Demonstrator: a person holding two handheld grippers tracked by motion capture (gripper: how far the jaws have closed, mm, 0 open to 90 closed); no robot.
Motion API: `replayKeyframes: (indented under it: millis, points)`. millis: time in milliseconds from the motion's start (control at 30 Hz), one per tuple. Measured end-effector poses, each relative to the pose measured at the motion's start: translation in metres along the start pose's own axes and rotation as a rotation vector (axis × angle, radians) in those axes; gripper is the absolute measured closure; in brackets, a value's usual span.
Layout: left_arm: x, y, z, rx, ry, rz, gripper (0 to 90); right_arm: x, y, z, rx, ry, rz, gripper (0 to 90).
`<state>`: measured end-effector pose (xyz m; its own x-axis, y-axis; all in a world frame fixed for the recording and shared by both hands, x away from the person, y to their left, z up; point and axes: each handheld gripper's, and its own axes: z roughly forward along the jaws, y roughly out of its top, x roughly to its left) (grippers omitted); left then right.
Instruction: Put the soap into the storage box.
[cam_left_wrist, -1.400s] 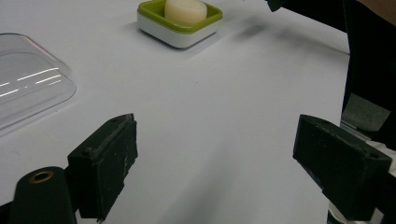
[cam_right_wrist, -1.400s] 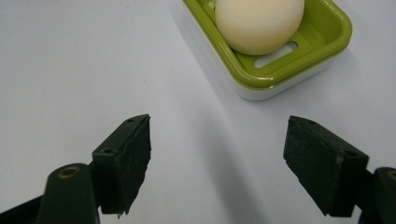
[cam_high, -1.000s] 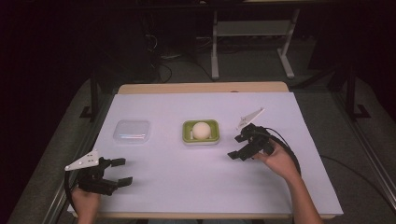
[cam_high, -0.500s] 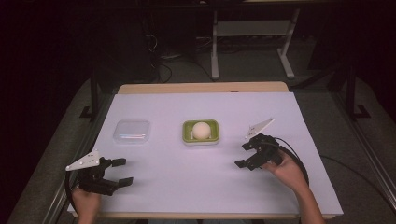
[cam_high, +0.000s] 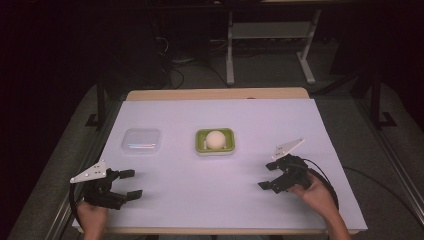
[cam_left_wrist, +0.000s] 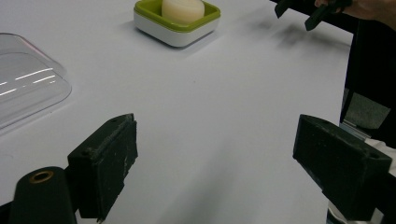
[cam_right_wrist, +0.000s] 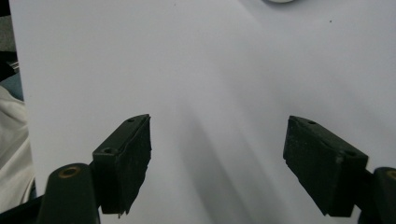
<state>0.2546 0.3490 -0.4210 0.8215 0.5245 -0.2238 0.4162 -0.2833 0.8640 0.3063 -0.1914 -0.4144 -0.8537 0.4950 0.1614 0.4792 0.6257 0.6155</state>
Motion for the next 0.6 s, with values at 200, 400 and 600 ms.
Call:
replayKeyframes:
  millis: [200, 400, 600]
  points:
    - [-0.001, 0.000, 0.001, -0.001, -0.001, 0.000, 13.2, 0.010, -0.017, -0.004, -0.019, 0.004, 0.019, 21.0]
    - [0.000, 0.000, 0.001, 0.003, 0.000, 0.008, 13.2, 0.020, -0.035, -0.007, -0.029, -0.005, 0.042, 19.7]
    - [-0.001, 0.001, 0.001, 0.007, 0.002, 0.015, 13.2, 0.035, -0.047, -0.006, -0.027, -0.033, 0.053, 18.3]
